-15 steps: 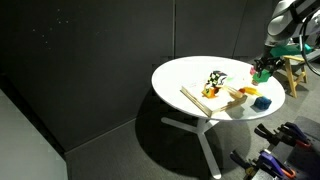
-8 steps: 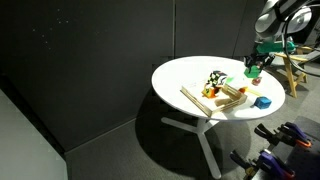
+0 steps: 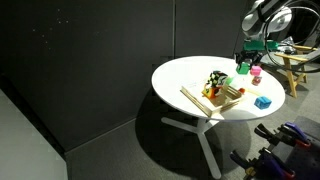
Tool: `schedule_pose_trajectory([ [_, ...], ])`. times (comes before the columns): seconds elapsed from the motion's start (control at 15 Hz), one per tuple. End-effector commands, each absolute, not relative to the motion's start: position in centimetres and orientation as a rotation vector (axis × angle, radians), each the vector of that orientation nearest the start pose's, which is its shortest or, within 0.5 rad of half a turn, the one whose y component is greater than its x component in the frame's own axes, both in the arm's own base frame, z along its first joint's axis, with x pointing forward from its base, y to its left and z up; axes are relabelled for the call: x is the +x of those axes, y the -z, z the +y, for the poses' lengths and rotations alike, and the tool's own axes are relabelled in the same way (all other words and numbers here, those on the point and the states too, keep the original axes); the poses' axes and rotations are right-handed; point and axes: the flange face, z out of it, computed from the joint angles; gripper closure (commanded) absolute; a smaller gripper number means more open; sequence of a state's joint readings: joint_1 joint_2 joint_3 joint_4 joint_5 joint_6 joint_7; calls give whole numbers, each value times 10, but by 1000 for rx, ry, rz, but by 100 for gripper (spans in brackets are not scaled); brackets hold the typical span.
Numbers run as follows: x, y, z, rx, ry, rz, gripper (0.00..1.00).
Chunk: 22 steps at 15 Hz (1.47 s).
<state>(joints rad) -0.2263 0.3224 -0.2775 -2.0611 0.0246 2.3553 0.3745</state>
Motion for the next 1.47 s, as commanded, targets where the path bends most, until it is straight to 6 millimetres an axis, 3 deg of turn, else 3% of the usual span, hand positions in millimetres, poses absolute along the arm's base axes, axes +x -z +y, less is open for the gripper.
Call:
schedule_pose_trajectory([
  [0.0,544,-280,-296,-2848,-48,1472,69],
  [0.73,598,-267,-325,-2767,-41,1664,69],
  [1.4,621,-234,-346,-2730,-66,1763,69],
])
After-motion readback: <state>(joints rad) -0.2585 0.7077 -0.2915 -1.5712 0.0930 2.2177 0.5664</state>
